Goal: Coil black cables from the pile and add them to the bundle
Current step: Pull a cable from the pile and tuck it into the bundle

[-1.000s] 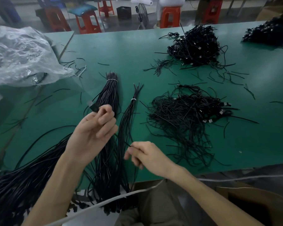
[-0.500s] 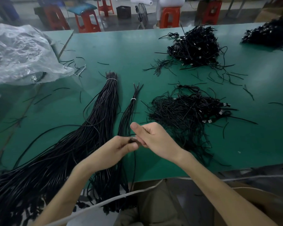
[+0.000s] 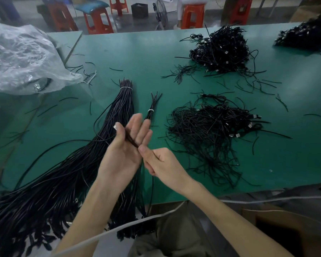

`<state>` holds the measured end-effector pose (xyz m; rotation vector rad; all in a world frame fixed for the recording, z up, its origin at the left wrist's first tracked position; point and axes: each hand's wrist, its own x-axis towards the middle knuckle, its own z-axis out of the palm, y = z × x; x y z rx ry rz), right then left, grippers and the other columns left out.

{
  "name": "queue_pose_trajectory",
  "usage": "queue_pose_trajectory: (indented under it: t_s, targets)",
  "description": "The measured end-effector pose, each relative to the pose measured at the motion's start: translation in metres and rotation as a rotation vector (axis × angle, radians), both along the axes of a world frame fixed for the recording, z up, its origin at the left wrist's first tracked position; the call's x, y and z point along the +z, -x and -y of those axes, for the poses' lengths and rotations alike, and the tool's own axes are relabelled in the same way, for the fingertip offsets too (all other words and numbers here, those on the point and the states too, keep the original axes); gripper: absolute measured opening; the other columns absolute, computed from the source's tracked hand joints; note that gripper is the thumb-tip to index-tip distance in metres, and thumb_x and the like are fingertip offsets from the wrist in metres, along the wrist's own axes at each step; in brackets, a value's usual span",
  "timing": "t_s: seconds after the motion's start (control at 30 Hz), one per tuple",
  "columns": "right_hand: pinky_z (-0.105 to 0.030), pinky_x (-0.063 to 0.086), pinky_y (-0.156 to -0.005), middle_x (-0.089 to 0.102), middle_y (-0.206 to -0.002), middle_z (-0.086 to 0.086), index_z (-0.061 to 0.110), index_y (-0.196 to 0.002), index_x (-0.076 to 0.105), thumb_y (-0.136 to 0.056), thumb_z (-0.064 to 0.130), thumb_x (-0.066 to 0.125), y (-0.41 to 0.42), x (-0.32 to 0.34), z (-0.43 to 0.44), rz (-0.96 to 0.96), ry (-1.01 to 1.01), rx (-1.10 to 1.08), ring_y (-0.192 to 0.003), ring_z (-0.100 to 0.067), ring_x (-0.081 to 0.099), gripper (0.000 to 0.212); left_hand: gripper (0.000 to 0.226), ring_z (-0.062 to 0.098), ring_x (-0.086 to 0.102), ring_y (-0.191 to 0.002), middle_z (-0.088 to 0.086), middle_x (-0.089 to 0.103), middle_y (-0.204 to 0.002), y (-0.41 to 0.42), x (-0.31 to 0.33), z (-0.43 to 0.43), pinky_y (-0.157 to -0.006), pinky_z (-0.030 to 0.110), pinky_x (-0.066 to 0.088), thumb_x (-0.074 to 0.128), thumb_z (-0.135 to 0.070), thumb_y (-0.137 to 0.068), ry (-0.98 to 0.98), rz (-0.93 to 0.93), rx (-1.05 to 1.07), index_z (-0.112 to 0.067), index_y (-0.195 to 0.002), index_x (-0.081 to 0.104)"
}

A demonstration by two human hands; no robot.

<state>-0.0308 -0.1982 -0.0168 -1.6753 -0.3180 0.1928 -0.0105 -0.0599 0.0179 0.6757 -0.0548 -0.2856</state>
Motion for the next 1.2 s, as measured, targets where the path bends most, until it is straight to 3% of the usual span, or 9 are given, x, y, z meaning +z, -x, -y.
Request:
queue_pose_trajectory:
  t_s: [0.07,0.17,0.3,0.4,0.63,0.77,0.83,1.0,1.2]
  targets:
    - [-0.016,0.032,-0.052,0.034,-0.044,0.003,0.013,-0.049,0.039,-0.104,0.057,0.044,-0.004,-0.007,0.009,-0.025,0.043,0.011,-0.042,-0.014,0.031,0.071,0.032,0.000,0.057,-0.060,-0.013,0.066,-0.077,-0.004,0.007,-0.015,-0.064,0.017,0.051,0.048,-0.033,-0.108,0.093,0.008,0.023,-0.021,-0.096,0.075]
    - [-0.011,0.035,-0.051,0.030,-0.042,0.004,0.013,-0.048,0.035,-0.103,0.056,0.046,-0.016,-0.010,0.025,-0.087,0.086,0.004,-0.039,-0.012,0.027,0.071,0.040,0.005,0.029,-0.040,-0.010,0.047,-0.053,-0.007,0.011,-0.043,-0.044,0.020,0.031,0.039,-0.032,-0.113,0.055,0.117,-0.133,-0.022,-0.082,0.062]
    - [-0.017,0.028,-0.047,0.030,-0.042,0.008,0.023,-0.046,0.032,-0.104,0.053,0.050,-0.038,0.004,0.032,-0.097,0.124,-0.110,-0.038,-0.010,0.025,0.067,0.046,0.015,0.058,-0.047,0.000,0.067,-0.064,0.002,-0.003,-0.045,-0.046,0.025,0.041,0.044,-0.050,-0.106,-0.985,0.467,-0.454,-0.017,-0.086,0.070]
    - [-0.013,0.030,-0.049,0.035,-0.040,0.011,0.025,-0.043,0.036,-0.104,0.055,0.047,-0.042,0.017,0.023,0.042,0.178,-0.101,-0.037,-0.006,0.031,0.069,0.039,0.013,0.074,-0.088,-0.005,0.079,-0.098,0.007,-0.022,-0.025,-0.075,0.036,0.057,0.040,-0.042,-0.102,-1.313,0.525,-0.284,-0.020,-0.108,0.071]
    - [-0.022,0.030,-0.048,0.036,-0.042,0.008,0.022,-0.048,0.037,-0.104,0.058,0.043,-0.019,0.007,-0.001,0.126,0.118,-0.055,-0.040,-0.009,0.033,0.067,0.058,0.015,0.054,-0.137,0.001,0.059,-0.147,-0.004,-0.019,-0.014,-0.111,0.028,0.046,0.021,-0.045,-0.109,-0.305,0.081,0.061,-0.010,-0.147,0.048]
    - [-0.029,0.030,-0.048,0.032,-0.044,0.000,0.017,-0.050,0.033,-0.105,0.056,0.043,-0.022,-0.008,0.012,0.160,0.278,-0.116,-0.041,-0.014,0.030,0.068,0.017,0.001,0.056,-0.059,-0.013,0.067,-0.079,-0.008,0.005,-0.032,-0.063,0.016,0.046,0.059,-0.030,-0.104,0.084,0.021,-0.002,-0.016,-0.105,0.069]
    - [-0.022,0.026,-0.047,0.028,-0.044,0.003,0.020,-0.049,0.030,-0.107,0.044,0.046,-0.033,-0.006,0.023,0.205,0.347,-0.195,-0.040,-0.011,0.027,0.066,0.033,0.005,0.032,-0.045,-0.012,0.046,-0.056,-0.003,0.010,-0.043,-0.052,0.019,0.033,0.049,-0.036,-0.109,0.020,0.098,-0.154,-0.019,-0.085,0.063]
    - [-0.021,0.020,-0.047,0.025,-0.042,0.008,0.022,-0.049,0.025,-0.108,0.036,0.049,-0.051,0.016,0.028,0.360,0.407,-0.364,-0.039,-0.015,0.027,0.065,0.047,0.017,0.049,-0.046,0.000,0.060,-0.058,0.009,-0.001,-0.031,-0.046,0.024,0.037,0.045,-0.048,-0.107,-1.011,0.421,-0.368,-0.017,-0.083,0.070]
    - [-0.038,0.046,-0.047,0.050,-0.045,0.005,0.030,-0.051,0.041,-0.109,0.040,0.045,-0.026,0.025,0.004,0.376,0.268,-0.315,-0.043,-0.014,0.053,0.059,0.032,0.002,0.073,-0.094,-0.017,0.078,-0.094,0.007,-0.010,-0.006,-0.083,0.019,0.057,0.040,-0.026,-0.104,-1.067,0.416,0.016,-0.019,-0.106,0.071]
